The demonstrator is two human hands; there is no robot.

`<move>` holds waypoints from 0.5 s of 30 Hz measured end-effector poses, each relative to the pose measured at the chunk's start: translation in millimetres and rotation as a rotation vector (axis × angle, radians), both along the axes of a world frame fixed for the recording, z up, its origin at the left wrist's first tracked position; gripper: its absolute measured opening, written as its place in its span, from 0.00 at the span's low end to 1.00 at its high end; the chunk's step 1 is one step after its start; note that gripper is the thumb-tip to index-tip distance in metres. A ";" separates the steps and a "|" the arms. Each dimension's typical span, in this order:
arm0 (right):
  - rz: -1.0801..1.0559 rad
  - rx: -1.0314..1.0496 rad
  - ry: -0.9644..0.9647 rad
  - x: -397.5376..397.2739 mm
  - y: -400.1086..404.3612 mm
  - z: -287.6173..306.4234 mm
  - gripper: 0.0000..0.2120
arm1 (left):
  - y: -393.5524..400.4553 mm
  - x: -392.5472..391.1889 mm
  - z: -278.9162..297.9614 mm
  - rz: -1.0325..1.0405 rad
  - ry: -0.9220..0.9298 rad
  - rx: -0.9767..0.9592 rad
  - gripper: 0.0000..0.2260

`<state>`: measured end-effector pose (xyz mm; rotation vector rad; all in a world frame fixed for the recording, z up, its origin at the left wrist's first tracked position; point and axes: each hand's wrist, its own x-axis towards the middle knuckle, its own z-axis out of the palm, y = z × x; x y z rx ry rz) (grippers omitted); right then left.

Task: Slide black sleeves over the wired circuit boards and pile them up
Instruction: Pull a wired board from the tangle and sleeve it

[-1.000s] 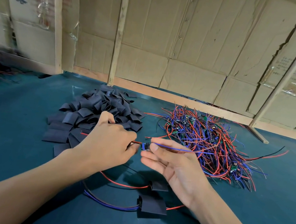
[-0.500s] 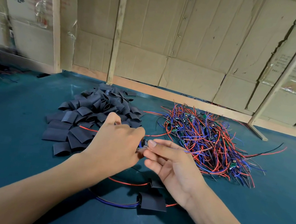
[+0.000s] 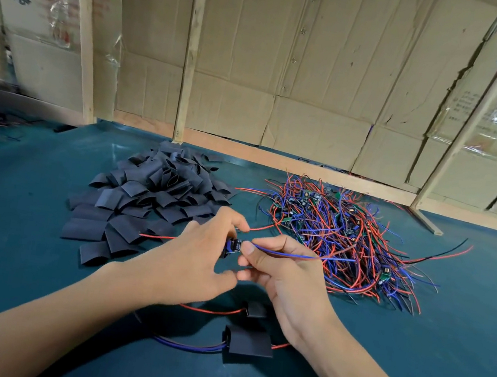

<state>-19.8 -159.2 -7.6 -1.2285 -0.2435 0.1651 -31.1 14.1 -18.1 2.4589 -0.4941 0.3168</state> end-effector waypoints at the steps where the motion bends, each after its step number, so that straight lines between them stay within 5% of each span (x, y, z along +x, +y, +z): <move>1: -0.001 -0.003 0.016 1.8 -1.1 0.1 0.06 | 2.9 1.4 -0.3 -0.025 0.044 -0.051 0.25; 15: 0.075 0.071 -0.002 11.4 -12.6 5.2 0.06 | 18.7 1.4 9.2 -0.124 -0.063 -0.102 0.29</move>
